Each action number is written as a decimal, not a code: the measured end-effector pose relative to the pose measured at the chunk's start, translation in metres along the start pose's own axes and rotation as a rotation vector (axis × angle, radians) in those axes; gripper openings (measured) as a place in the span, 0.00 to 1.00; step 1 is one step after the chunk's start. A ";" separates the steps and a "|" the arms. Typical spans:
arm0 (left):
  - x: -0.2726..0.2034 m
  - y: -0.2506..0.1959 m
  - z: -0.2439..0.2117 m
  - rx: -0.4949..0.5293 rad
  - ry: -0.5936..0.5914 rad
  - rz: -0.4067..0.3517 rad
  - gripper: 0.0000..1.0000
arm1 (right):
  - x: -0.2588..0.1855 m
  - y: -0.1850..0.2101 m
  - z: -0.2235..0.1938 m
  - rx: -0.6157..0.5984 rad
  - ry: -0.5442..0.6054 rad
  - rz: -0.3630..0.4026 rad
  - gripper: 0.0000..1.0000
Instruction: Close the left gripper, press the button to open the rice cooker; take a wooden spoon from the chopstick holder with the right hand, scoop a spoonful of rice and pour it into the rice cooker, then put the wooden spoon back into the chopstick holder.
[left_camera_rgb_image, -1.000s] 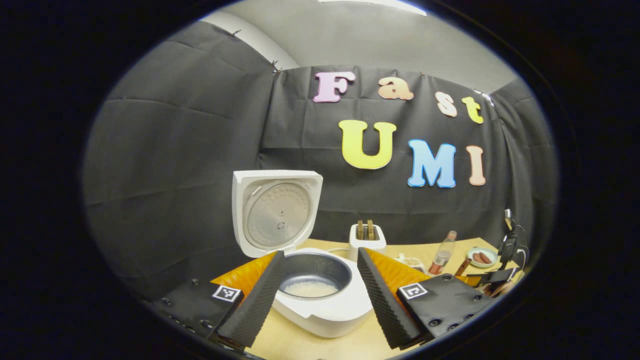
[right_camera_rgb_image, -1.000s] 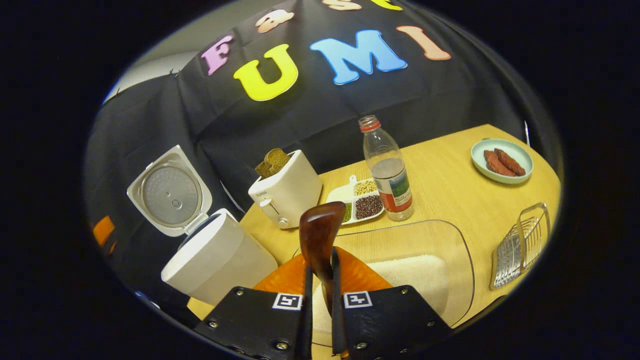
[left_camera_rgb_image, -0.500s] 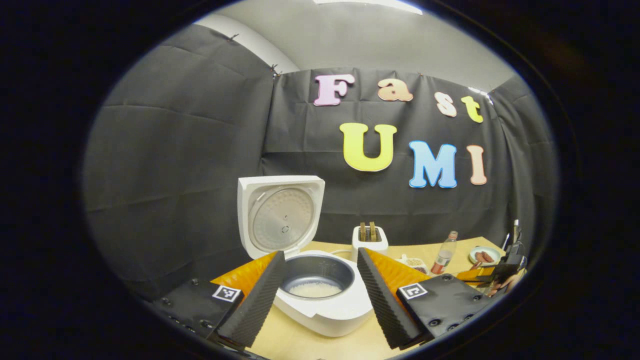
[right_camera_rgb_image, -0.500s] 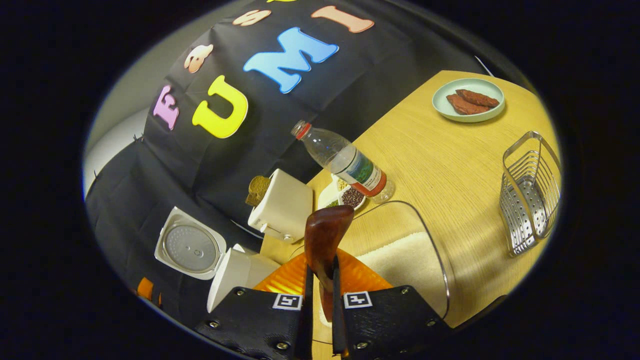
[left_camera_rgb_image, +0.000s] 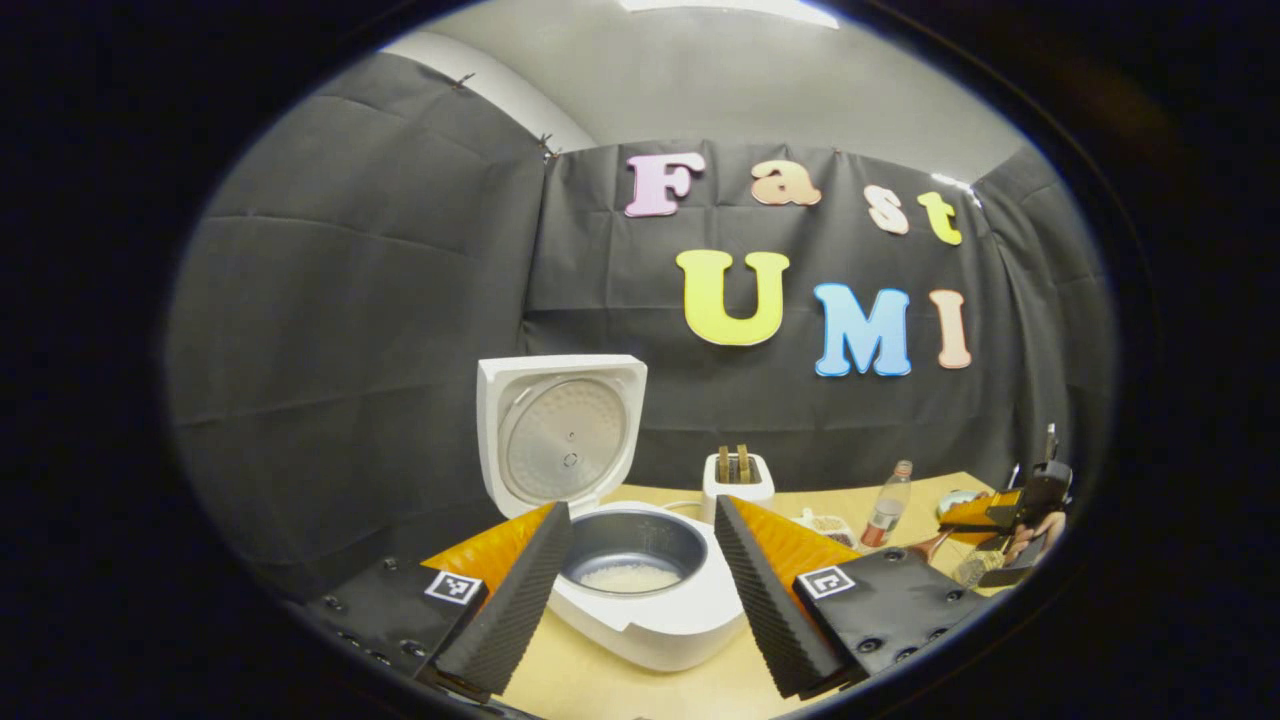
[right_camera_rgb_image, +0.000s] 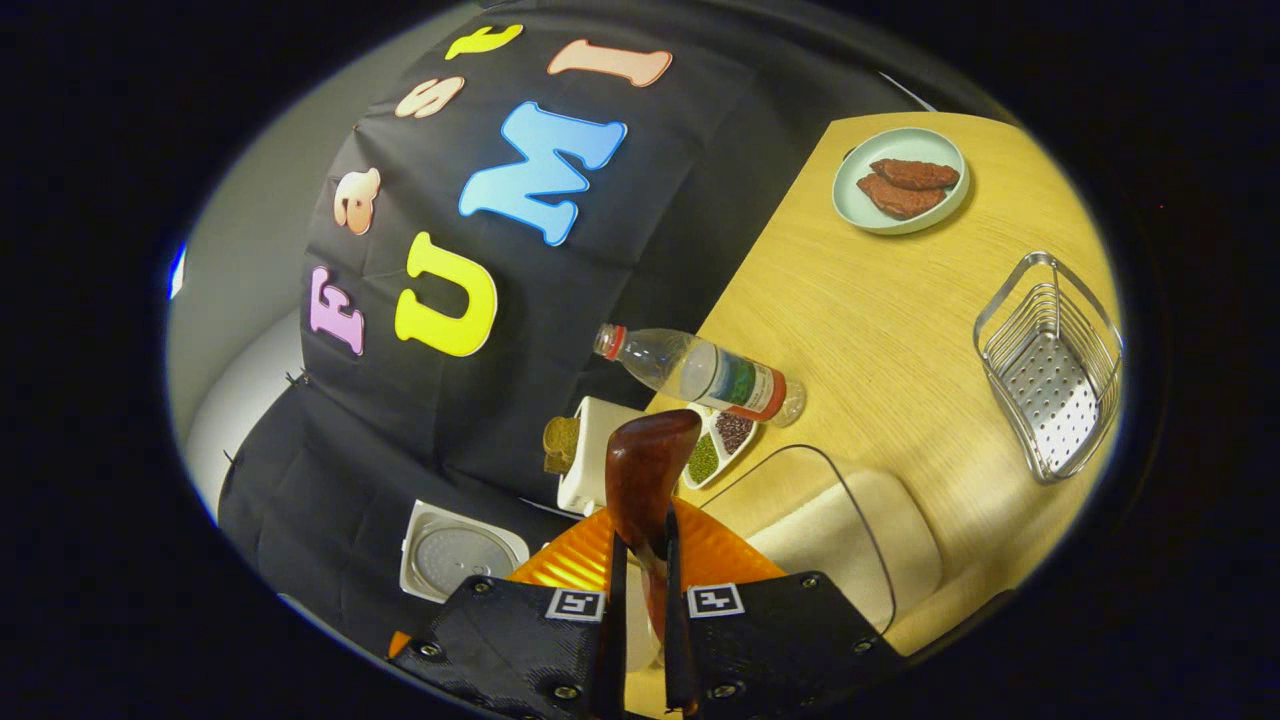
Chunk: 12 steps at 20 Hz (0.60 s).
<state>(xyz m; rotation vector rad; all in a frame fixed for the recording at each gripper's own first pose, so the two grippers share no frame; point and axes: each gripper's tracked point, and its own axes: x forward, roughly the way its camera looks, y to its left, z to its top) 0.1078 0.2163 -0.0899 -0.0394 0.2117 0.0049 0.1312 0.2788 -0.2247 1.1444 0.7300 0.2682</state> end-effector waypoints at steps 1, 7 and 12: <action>0.000 0.001 -0.002 -0.011 0.003 -0.002 0.99 | 0.000 0.010 -0.001 0.009 0.005 0.016 0.15; -0.003 0.025 -0.008 -0.045 0.006 0.024 0.99 | 0.008 0.071 -0.011 0.007 0.034 0.106 0.16; -0.016 0.056 -0.013 -0.066 0.005 0.077 0.99 | 0.026 0.115 -0.032 -0.038 0.076 0.159 0.15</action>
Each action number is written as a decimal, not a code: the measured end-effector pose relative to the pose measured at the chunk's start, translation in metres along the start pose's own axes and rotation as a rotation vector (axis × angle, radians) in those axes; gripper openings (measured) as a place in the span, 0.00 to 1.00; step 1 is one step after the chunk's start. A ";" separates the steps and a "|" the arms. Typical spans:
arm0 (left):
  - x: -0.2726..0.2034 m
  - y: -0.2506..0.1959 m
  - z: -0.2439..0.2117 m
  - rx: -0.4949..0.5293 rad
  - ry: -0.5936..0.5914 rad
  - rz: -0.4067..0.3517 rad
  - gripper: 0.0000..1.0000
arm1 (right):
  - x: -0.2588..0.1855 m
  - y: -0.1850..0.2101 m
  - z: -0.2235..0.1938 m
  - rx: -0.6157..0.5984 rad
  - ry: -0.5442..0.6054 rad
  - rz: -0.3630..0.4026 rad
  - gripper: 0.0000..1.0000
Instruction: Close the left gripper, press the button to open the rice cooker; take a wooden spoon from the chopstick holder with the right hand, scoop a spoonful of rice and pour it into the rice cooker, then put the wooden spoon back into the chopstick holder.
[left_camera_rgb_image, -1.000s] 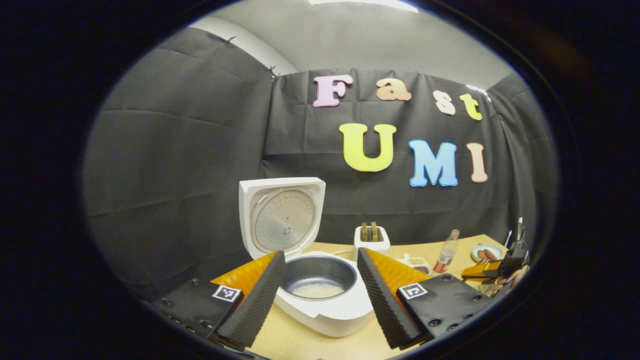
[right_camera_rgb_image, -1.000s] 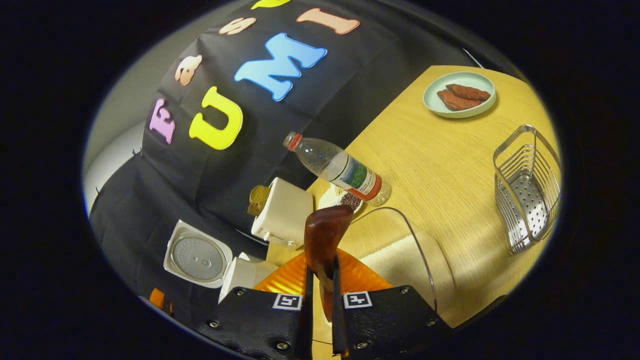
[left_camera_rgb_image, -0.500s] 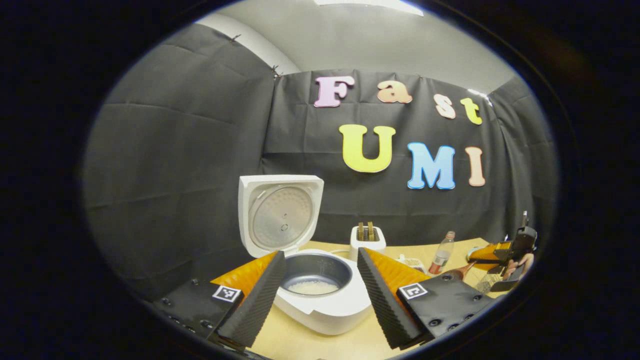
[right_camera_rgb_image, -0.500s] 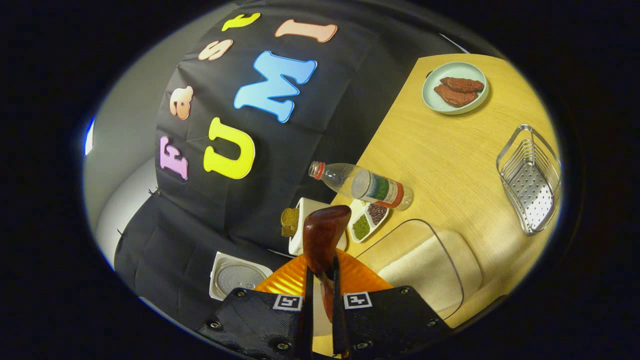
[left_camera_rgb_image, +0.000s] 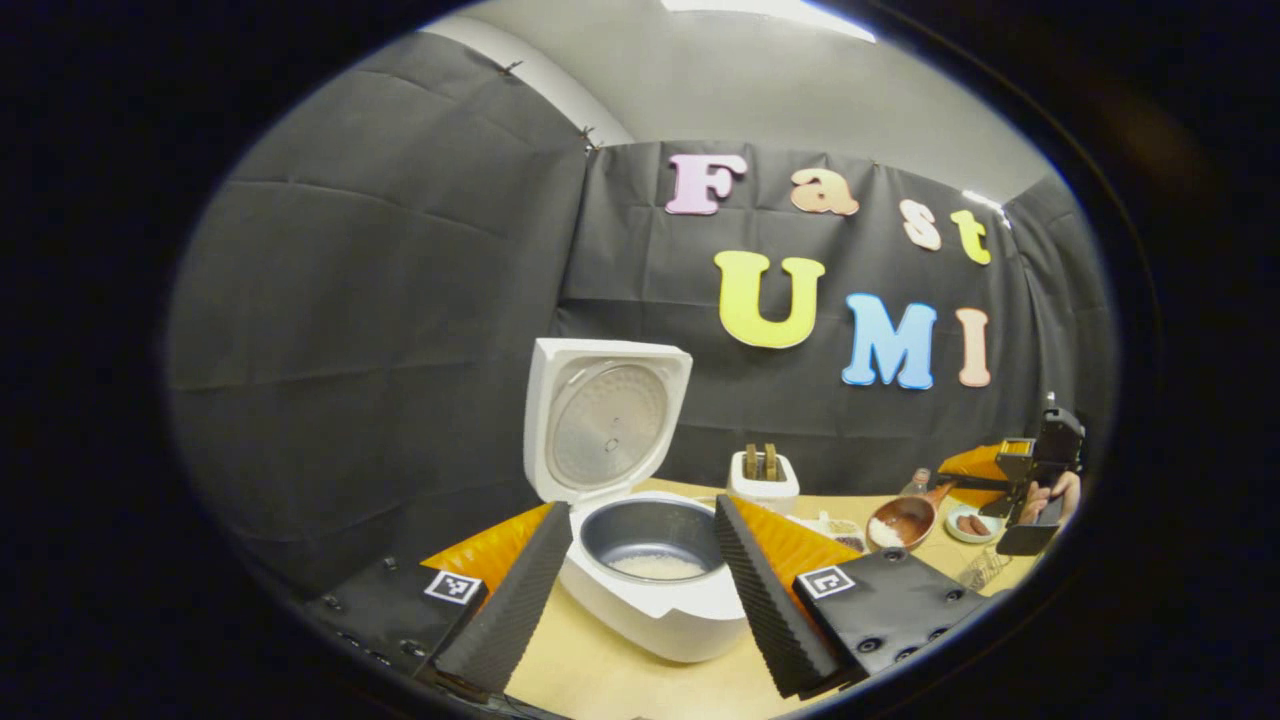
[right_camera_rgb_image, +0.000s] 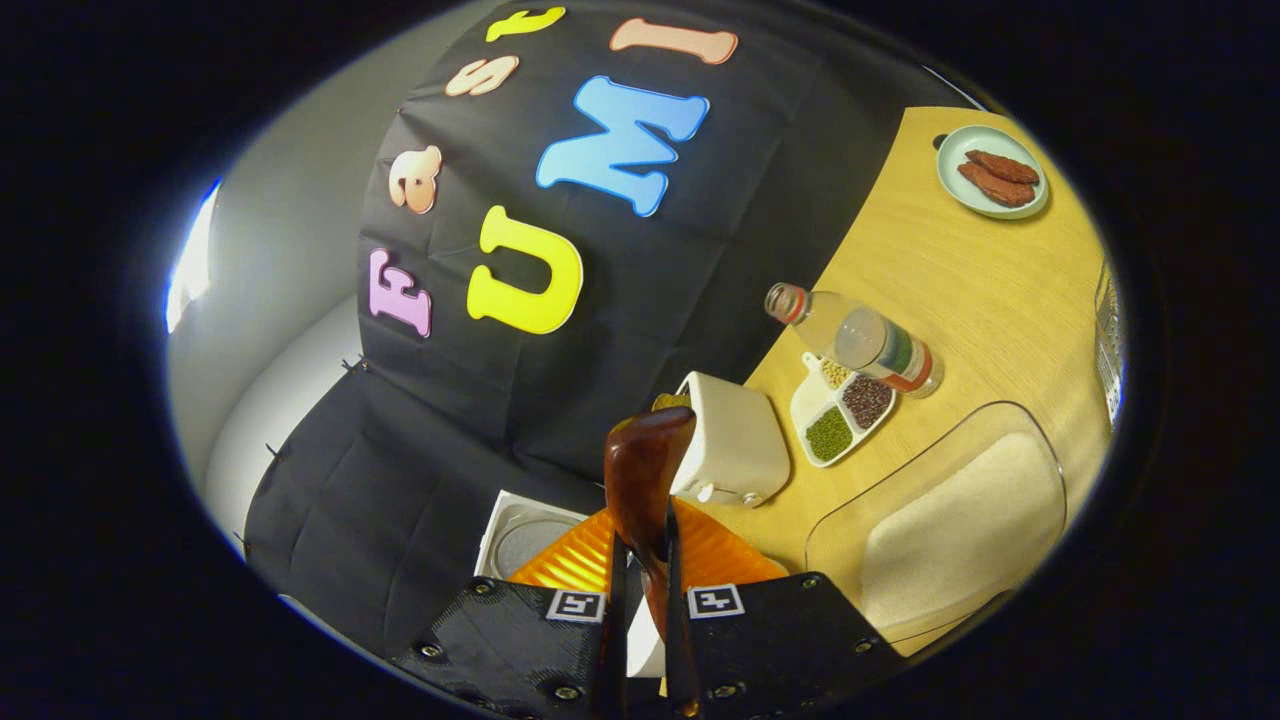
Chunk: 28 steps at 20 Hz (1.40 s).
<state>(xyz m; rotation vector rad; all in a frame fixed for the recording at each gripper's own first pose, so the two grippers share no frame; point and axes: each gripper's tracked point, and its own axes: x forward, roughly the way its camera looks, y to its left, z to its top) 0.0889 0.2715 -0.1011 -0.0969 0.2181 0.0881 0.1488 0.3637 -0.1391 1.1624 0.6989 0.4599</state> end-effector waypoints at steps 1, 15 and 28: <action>-0.004 0.007 -0.001 0.001 0.000 0.015 0.99 | 0.008 0.007 -0.006 -0.010 0.013 0.008 0.15; -0.048 0.091 -0.021 -0.027 0.028 0.198 0.99 | 0.092 0.096 -0.090 -0.204 0.160 0.104 0.15; -0.081 0.133 -0.036 -0.036 0.066 0.331 0.99 | 0.168 0.079 -0.176 -0.469 0.273 0.064 0.16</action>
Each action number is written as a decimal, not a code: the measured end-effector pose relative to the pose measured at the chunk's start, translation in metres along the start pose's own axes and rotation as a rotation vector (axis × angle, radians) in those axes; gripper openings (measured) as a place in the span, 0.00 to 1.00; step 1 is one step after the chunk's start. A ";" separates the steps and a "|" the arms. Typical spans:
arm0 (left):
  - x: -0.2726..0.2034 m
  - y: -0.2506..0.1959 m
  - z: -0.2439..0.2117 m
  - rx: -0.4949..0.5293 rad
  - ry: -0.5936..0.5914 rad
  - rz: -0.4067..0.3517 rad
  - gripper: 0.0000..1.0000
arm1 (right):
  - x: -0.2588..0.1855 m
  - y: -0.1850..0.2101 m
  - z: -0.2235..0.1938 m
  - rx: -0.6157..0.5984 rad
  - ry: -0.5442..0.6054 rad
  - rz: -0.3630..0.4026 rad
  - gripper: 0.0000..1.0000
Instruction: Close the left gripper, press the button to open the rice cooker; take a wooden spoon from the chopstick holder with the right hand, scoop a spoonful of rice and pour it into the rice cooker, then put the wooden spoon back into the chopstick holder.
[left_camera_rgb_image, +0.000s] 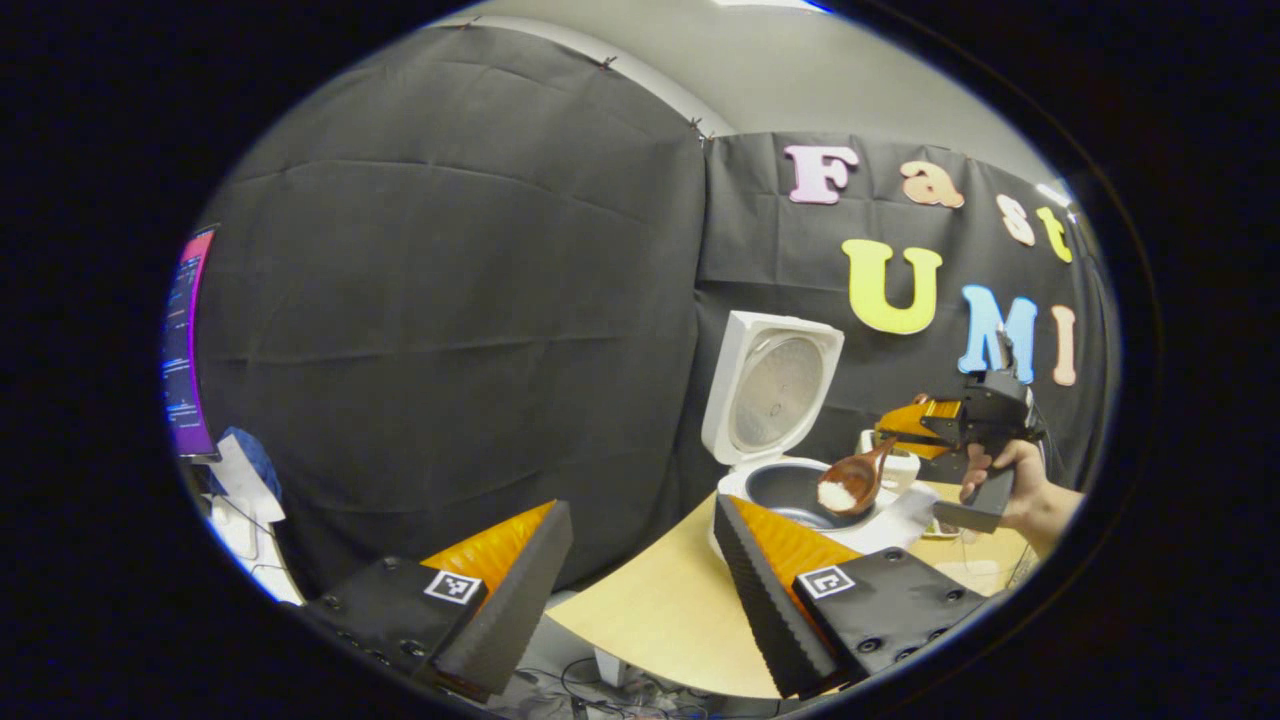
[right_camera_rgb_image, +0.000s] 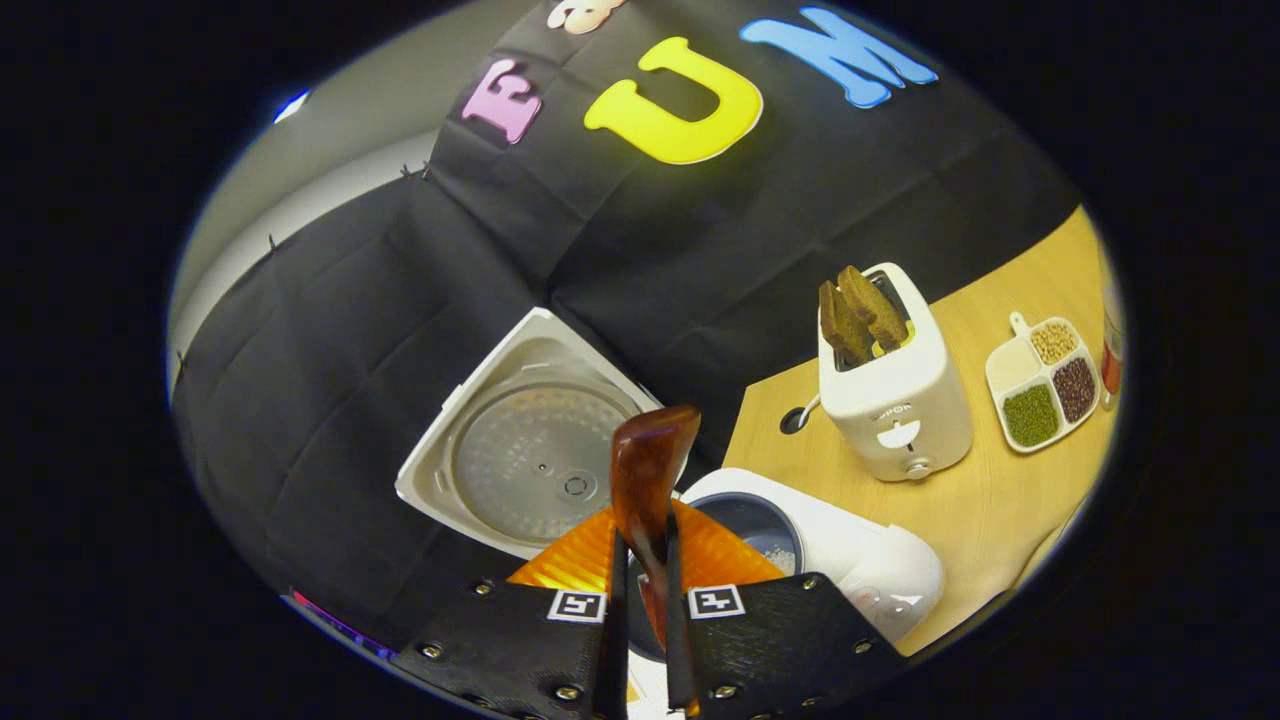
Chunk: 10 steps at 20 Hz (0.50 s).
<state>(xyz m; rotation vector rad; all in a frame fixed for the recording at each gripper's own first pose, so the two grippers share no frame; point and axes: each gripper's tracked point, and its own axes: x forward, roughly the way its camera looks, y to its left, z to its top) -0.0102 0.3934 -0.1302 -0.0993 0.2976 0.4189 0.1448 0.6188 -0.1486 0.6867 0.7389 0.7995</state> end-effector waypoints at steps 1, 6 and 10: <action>-0.005 0.004 -0.001 -0.001 0.003 0.004 0.99 | 0.003 -0.002 -0.003 -0.054 0.006 -0.010 0.15; -0.007 0.005 -0.005 -0.009 0.012 0.015 0.99 | 0.010 0.001 -0.007 -0.346 -0.004 -0.026 0.16; -0.001 -0.005 -0.006 -0.008 0.015 0.001 0.99 | 0.008 0.019 -0.009 -0.542 -0.015 -0.007 0.15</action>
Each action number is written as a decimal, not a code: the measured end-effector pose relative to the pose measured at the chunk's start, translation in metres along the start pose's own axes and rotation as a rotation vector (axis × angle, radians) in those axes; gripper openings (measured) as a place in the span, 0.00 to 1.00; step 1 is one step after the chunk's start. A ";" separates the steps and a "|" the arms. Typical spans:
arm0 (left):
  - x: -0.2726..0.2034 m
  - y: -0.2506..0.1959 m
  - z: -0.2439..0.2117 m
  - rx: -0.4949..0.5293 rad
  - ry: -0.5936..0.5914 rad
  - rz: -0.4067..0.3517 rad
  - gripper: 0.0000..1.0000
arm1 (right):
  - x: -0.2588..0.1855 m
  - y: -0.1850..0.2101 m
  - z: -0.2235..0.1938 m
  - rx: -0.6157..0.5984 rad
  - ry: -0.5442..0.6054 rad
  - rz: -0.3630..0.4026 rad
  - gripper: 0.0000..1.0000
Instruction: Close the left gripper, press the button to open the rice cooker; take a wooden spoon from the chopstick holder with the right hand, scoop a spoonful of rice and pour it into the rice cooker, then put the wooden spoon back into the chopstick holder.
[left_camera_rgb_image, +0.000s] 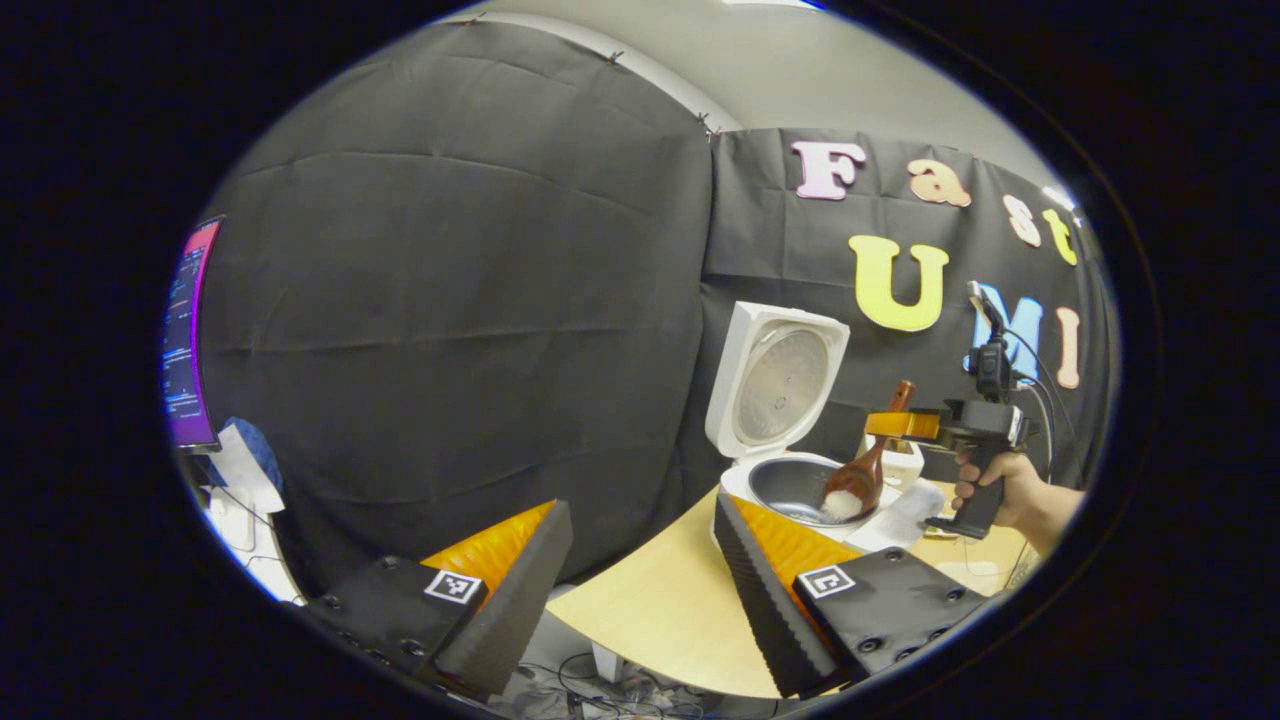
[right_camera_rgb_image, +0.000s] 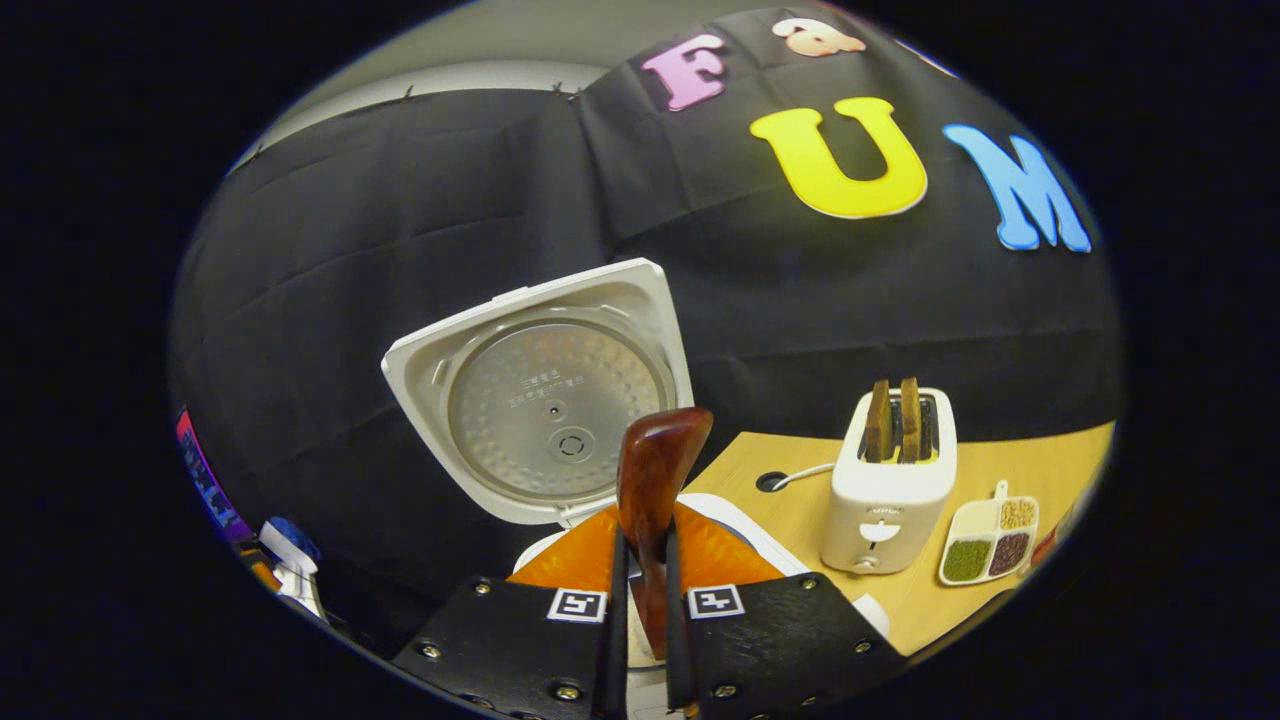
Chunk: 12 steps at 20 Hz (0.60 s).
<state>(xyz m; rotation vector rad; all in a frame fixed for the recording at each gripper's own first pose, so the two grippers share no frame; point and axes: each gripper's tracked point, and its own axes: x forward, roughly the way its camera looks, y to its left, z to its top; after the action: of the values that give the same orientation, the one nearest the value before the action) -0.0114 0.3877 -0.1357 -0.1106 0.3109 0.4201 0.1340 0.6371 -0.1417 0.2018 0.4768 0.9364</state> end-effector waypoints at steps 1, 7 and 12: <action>-0.001 -0.001 0.000 0.003 -0.003 -0.003 0.99 | 0.000 0.004 0.001 -0.063 -0.009 0.006 0.16; -0.003 0.003 -0.003 -0.010 -0.001 -0.003 0.99 | 0.000 0.021 0.006 -0.419 -0.071 0.010 0.15; -0.007 0.011 -0.003 -0.017 -0.003 0.011 0.99 | -0.004 0.023 0.012 -0.612 -0.100 -0.032 0.15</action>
<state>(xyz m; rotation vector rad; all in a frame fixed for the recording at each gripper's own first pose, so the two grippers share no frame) -0.0228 0.3948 -0.1373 -0.1250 0.3051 0.4333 0.1212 0.6476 -0.1219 -0.3126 0.0863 0.9951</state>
